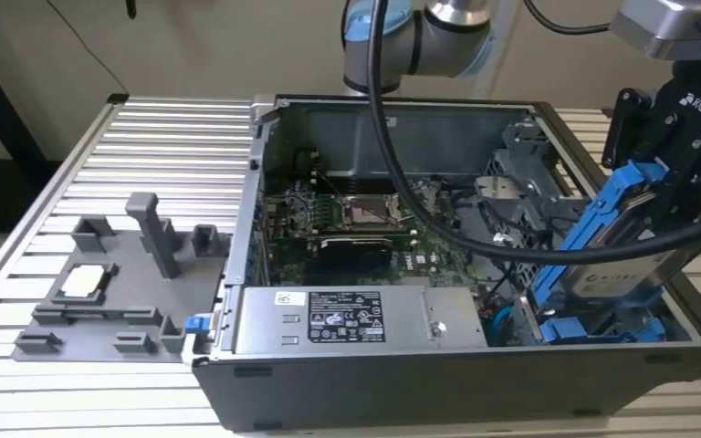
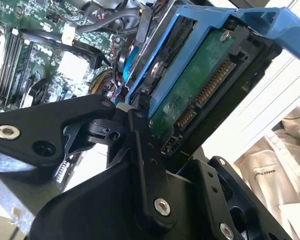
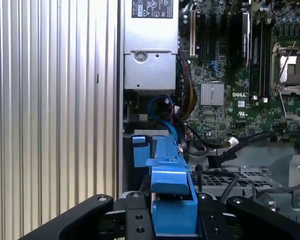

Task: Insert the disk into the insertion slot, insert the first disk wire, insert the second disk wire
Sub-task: 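Insert the disk into the insertion slot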

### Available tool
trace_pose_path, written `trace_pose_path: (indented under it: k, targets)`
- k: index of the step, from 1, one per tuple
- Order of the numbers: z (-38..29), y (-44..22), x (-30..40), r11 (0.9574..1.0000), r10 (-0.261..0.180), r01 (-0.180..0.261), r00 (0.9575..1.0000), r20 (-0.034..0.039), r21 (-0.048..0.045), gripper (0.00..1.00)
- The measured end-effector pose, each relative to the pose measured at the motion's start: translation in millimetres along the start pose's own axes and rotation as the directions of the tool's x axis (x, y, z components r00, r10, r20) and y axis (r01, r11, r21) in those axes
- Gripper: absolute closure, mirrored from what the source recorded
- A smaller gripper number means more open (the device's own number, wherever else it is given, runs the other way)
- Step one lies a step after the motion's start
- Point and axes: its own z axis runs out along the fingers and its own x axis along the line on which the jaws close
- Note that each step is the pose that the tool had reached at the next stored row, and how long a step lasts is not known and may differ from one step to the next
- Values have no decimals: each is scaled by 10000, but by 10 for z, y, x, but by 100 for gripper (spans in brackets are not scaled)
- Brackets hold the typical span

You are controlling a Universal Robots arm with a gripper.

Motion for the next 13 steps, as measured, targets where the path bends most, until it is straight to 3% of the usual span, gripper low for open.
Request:
trace_pose_path:
  k: [8,13]
  targets:
    - [91,-20,5,10000,-18,18,10000,11,-2,67]
    - [148,-27,5,10000,-25,25,10000,80,-2,67]
